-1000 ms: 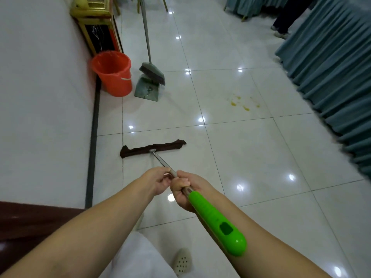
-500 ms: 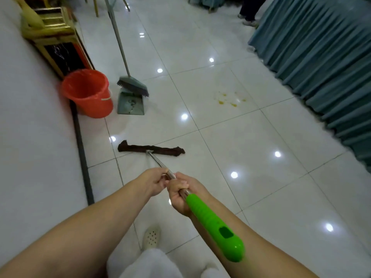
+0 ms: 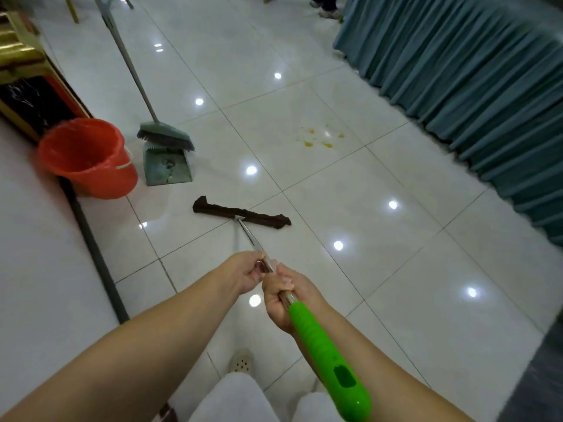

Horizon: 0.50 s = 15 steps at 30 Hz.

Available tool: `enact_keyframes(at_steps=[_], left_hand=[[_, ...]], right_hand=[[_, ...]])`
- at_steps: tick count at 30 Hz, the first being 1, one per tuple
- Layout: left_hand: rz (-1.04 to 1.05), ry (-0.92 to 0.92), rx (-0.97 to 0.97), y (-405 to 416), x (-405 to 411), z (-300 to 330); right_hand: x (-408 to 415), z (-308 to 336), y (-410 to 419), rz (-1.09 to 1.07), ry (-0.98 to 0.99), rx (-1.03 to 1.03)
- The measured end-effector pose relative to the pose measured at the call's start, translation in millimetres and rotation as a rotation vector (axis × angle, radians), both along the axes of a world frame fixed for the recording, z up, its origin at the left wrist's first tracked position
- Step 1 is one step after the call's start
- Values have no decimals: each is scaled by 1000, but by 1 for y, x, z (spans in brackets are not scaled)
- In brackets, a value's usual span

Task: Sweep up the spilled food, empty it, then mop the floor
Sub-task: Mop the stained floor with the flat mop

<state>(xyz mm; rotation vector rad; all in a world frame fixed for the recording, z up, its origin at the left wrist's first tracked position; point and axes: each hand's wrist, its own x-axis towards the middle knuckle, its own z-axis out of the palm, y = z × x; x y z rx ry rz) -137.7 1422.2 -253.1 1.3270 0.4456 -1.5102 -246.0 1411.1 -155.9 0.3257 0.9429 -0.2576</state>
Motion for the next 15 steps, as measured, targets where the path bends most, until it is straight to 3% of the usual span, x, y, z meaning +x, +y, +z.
enact_keyframes(at_steps=[10, 15], left_hand=[[-209, 32, -51, -57, -43, 7], [-265, 36, -92, -83, -61, 13]], right_hand=[[-21, 19, -41, -69, 204, -99], [-46, 19, -70, -64, 175, -103]])
